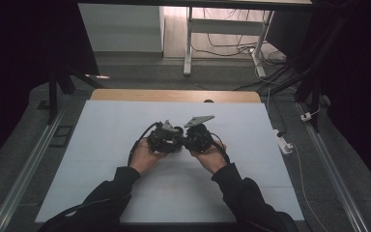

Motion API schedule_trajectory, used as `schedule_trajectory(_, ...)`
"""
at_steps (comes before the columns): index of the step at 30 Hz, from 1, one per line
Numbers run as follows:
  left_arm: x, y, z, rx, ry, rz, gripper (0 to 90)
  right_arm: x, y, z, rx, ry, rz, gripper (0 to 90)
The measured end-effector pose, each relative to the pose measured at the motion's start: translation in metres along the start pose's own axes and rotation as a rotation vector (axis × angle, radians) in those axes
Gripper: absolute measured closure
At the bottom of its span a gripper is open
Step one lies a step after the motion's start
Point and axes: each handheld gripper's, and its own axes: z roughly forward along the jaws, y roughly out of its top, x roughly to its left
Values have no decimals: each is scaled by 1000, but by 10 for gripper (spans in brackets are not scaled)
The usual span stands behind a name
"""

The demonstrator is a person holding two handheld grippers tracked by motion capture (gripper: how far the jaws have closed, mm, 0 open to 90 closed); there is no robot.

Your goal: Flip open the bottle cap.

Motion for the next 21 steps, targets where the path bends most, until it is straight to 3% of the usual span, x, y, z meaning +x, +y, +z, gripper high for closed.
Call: schedule_trajectory(21,-1,0,0,1,3,-2,541,0,6,-7,-42,-8,5,900)
